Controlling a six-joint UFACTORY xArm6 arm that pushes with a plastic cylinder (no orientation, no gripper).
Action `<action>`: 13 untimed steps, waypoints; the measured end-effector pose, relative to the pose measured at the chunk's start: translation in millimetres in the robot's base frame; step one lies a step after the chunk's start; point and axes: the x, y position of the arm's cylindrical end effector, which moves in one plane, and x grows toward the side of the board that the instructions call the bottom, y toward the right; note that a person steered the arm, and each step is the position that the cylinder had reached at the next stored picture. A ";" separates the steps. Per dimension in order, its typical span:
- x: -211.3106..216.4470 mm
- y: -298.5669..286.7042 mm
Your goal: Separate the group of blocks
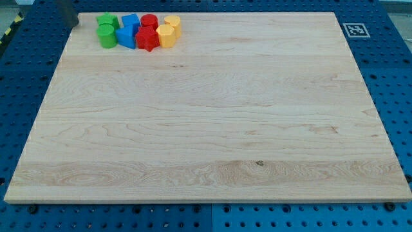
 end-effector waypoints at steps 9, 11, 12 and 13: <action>-35.4 83.1; -35.4 91.5; -35.4 106.9; -35.4 115.8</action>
